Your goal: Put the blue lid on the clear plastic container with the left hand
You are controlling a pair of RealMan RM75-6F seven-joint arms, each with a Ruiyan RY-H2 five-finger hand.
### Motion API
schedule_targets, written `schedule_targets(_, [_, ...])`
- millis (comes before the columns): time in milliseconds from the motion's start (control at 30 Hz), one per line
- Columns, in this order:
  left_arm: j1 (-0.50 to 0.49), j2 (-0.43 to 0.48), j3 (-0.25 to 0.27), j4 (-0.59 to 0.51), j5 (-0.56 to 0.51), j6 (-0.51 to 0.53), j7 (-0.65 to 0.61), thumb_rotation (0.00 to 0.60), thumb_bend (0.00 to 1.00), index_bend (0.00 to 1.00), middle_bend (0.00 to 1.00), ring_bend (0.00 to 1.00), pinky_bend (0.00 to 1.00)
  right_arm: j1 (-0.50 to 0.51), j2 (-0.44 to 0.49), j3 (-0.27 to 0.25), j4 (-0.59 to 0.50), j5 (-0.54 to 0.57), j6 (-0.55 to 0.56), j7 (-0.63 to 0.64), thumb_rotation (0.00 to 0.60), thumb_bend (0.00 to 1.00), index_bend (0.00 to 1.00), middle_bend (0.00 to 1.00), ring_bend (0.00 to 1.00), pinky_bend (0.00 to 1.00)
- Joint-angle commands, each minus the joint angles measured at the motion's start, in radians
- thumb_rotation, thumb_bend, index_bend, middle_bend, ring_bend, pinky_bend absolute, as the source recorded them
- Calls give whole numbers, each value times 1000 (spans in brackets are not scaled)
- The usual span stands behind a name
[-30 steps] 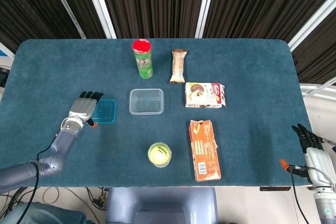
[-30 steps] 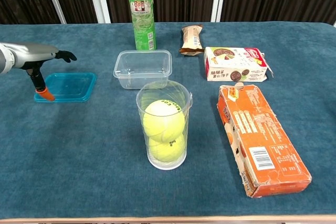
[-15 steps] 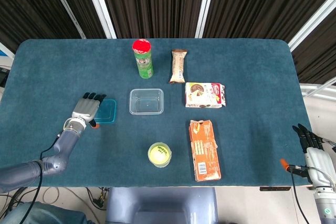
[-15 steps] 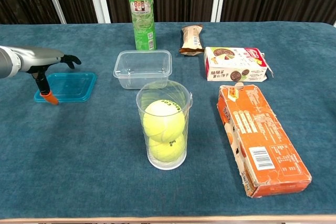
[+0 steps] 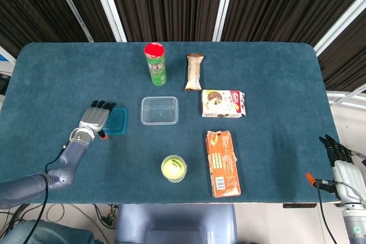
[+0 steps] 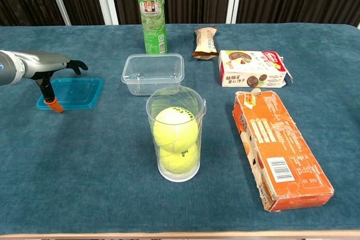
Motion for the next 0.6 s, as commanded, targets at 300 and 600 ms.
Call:
schedule_targets(300, [-9, -16, 8, 26, -2, -16, 0, 600, 98, 0, 88, 0, 30, 0, 0, 0, 0, 0, 0, 0, 600, 292, 74, 0, 0, 0])
schedule_targets(600, [-15, -28, 17, 44, -14, -27, 5, 600, 100, 0, 130, 0, 30, -1, 0, 1, 1, 1, -1, 1, 600, 292, 74, 0, 0, 0])
